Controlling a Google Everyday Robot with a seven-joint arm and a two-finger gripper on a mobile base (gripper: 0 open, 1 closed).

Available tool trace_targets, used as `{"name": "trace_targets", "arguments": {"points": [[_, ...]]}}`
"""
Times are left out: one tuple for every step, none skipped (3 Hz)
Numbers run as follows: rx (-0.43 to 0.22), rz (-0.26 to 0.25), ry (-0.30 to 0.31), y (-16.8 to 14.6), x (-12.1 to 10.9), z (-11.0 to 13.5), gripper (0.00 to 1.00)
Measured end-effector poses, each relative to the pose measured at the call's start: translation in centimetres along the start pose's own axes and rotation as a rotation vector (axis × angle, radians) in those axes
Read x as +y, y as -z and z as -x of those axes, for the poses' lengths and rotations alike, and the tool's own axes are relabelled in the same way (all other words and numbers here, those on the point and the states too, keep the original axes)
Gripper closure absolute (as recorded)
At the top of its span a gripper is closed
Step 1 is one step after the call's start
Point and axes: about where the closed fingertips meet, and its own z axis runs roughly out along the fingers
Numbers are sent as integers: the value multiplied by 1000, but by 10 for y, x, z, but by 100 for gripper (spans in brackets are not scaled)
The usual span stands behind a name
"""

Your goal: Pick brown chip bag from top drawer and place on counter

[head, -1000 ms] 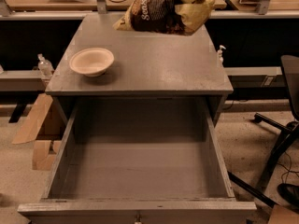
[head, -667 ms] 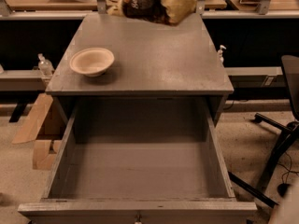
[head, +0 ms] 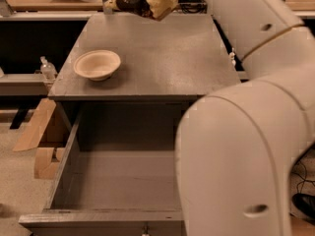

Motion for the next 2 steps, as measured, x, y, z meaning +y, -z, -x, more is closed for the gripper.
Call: {"name": "trace_targets", "arguments": {"points": [[25,-40,-74,-38,-5,-3,100],[74,-109,-120,-73,-12,-11,98]]}}
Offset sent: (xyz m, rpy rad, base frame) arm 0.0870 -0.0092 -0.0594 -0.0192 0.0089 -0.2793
